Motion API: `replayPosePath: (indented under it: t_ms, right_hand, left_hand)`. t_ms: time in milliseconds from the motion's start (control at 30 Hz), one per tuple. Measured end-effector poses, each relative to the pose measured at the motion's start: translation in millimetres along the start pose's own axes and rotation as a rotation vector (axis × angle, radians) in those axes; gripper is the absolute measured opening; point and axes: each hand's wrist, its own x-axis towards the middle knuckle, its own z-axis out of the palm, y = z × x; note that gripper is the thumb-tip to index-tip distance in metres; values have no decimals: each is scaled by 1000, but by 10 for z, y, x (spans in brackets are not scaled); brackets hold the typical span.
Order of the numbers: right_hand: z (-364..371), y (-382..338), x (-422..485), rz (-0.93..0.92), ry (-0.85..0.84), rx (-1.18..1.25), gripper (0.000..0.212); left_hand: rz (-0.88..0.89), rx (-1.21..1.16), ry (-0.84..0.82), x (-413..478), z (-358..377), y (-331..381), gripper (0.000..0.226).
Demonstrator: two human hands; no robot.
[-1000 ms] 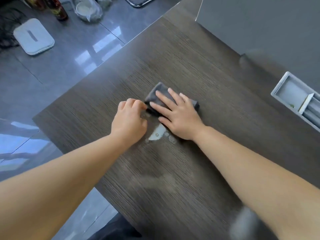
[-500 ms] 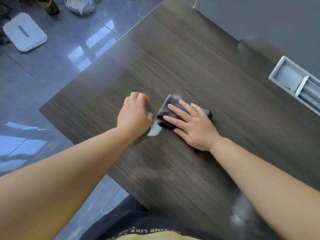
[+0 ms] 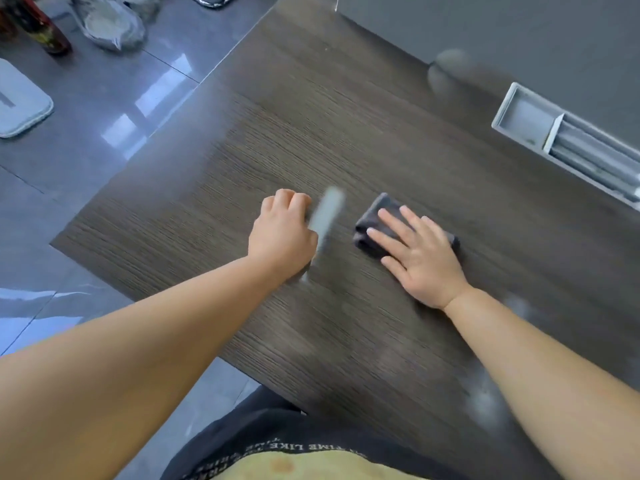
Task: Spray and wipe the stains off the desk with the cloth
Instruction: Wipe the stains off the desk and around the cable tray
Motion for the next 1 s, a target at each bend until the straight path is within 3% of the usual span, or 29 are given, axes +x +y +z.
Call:
replayPosePath:
  t_ms: [100, 167, 200, 233, 333, 367, 433, 533, 600, 667, 767, 833, 900, 1000]
  right_hand:
    - [-74, 171, 15, 739, 28, 50, 48]
    - [-82, -170, 152, 1020, 18, 105, 52]
    - [-80, -355, 138, 1013, 11, 106, 52]
    - [-58, -507, 80, 889, 26, 92, 52]
    - [8, -385, -417, 297, -13, 9, 48]
    - [-10, -172, -537, 206, -35, 2, 47]
    - [-62, 262, -655, 332, -36, -19, 47]
    - [-135, 618, -442, 938, -39, 70, 50]
    - [-141, 508, -194, 1181, -11, 107, 52]
    - [-99, 275, -110, 1101, 6, 106, 53]
    - [-51, 146, -366, 617, -20, 0, 53]
    - [-85, 448, -470, 457, -70, 1, 51]
    - [-121, 860, -401, 528, -69, 5, 51]
    - [-194, 1378, -75, 795, -112, 81, 50]
  left_hand:
    - [111, 56, -60, -15, 107, 211, 45]
    - [186, 109, -89, -22, 188, 351, 42]
    - [221, 132, -99, -25, 234, 430, 41]
    - [247, 145, -101, -27, 269, 483, 41]
    - [300, 156, -107, -5, 350, 640, 42]
    - [304, 157, -108, 3, 368, 667, 44]
    - [304, 170, -115, 26, 393, 733, 46]
    - [294, 192, -110, 93, 433, 848, 47]
    - [298, 200, -105, 149, 478, 949, 48]
    - [330, 232, -100, 232, 525, 1059, 51]
    - [378, 314, -108, 407, 568, 1209, 57]
    - [379, 334, -121, 554, 575, 1320, 60]
    - [383, 340, -137, 701, 574, 1440, 61]
    - [373, 347, -166, 889, 573, 1595, 61]
